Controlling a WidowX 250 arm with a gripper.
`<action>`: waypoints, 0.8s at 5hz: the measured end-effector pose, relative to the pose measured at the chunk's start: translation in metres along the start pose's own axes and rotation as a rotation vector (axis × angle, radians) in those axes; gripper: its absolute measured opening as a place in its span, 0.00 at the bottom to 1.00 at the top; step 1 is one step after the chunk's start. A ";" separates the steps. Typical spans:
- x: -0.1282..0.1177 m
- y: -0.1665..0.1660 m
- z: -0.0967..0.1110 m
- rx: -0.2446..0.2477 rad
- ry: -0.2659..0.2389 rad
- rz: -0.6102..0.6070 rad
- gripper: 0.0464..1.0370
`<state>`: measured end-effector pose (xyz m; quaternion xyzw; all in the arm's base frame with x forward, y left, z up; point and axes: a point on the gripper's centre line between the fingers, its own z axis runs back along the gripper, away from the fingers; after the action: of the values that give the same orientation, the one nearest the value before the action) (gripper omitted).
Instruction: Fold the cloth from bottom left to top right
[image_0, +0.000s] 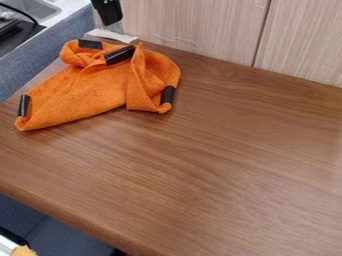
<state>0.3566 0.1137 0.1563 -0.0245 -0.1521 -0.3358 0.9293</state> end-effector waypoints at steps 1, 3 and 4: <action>-0.005 -0.002 -0.013 -0.034 0.018 0.011 0.96; -0.050 0.000 -0.022 -0.037 0.074 0.088 0.96; -0.074 -0.002 -0.020 -0.005 0.111 0.121 0.96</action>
<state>0.3070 0.1550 0.1153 -0.0173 -0.0978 -0.2803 0.9548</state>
